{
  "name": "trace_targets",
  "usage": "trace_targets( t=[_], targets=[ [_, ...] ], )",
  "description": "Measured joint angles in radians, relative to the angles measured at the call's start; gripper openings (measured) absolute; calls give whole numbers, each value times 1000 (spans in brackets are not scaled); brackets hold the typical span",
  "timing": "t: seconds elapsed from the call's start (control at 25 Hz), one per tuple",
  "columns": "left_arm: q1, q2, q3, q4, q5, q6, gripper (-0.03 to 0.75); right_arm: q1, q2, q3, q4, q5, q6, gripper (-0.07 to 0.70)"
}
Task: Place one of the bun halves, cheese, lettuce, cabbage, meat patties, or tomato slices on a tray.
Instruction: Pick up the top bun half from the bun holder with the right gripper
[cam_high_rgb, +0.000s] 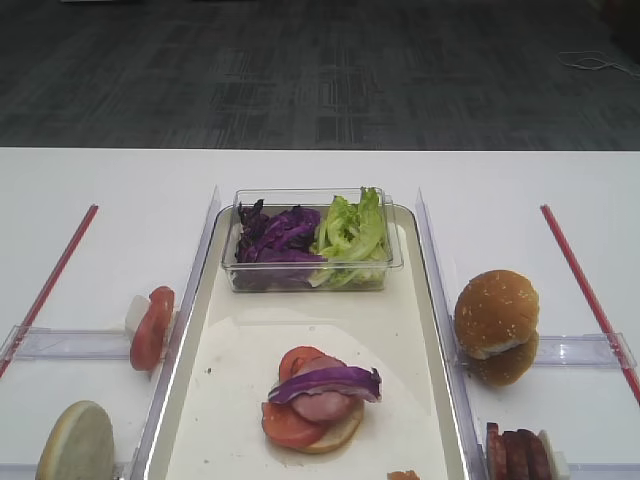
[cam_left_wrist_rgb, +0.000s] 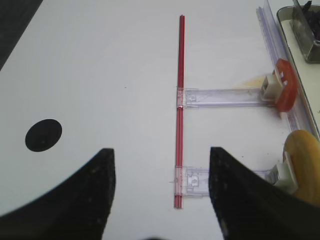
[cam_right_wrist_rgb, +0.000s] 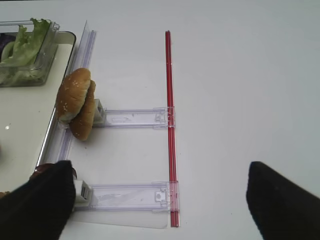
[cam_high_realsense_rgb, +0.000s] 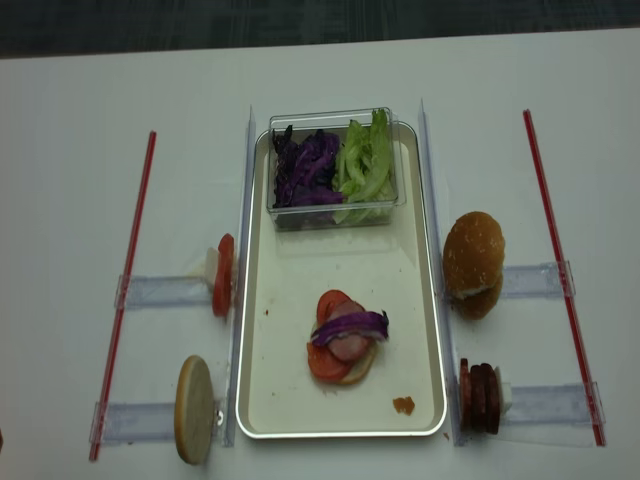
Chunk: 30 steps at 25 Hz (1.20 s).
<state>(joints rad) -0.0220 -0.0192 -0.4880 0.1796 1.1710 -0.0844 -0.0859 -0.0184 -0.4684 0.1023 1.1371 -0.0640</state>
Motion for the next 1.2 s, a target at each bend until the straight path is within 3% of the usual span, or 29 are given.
trace_targets(
  t=[1.2],
  targets=[
    [0, 0, 0, 0, 0, 0, 393, 0, 0, 0, 0, -7, 15, 692]
  ],
)
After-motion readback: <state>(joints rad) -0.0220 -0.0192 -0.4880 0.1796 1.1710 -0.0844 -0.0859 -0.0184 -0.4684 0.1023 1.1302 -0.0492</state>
